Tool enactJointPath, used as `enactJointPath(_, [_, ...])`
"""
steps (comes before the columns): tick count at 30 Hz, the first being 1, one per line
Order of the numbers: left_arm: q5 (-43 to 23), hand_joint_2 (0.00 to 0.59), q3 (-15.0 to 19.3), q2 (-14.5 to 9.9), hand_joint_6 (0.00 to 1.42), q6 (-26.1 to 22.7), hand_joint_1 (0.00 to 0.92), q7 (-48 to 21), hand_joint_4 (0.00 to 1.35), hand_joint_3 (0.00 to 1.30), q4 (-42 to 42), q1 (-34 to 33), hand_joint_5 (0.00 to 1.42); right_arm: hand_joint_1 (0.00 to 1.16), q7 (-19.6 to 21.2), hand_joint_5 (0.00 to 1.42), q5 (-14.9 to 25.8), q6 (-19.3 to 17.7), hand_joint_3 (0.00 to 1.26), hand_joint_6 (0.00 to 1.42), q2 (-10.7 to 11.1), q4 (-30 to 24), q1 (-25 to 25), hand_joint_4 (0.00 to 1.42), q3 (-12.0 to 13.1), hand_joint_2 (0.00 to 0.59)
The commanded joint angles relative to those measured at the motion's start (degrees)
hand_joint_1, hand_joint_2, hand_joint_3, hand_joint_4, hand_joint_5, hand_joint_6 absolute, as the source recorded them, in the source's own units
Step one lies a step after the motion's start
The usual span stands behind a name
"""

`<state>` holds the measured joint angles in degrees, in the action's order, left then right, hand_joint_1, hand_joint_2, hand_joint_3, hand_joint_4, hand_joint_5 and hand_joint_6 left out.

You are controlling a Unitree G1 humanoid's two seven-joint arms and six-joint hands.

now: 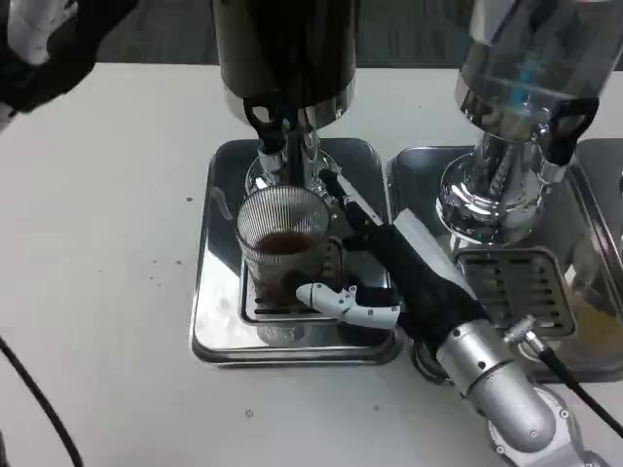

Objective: Grasp the cup under the faucet to collect the drink, then remove the cup.

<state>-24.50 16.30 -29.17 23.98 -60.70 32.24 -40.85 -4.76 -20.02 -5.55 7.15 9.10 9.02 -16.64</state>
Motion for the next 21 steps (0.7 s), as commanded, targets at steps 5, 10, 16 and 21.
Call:
enactJointPath(5, [0.0, 0.073, 3.2, -1.1, 0.37, 0.6, 0.0, 4.5, 0.3, 0.38, -4.4, 13.0, 0.32, 0.69, 3.1, 0.0, -2.4, -3.2, 0.0, 0.15, -0.1, 3.8, 2.1, 0.0, -1.1, 0.246])
enactJointPath(10, [0.9, 0.074, 4.3, -1.4, 0.37, 1.7, 0.0, 7.0, 0.3, 0.38, -4.4, 18.5, 0.32, 0.7, 4.7, 0.0, -3.3, -5.7, 0.0, 0.15, -0.1, 6.8, 2.8, 0.0, -1.8, 0.242])
enactJointPath(16, [2.0, 0.083, 4.3, -1.7, 0.37, 2.9, 0.0, 9.3, 0.32, 0.39, -3.1, 22.1, 0.33, 0.72, 6.5, 0.0, -3.4, -7.3, 0.0, 0.15, -0.9, 10.3, 3.9, 0.0, -2.0, 0.234])
enactJointPath(21, [2.8, 0.084, 4.4, -1.7, 0.37, 3.8, 0.0, 10.7, 0.32, 0.39, -1.5, 23.6, 0.34, 0.73, 7.8, 0.0, -3.2, -8.4, 0.0, 0.15, -1.9, 13.1, 5.0, 0.0, -2.1, 0.234])
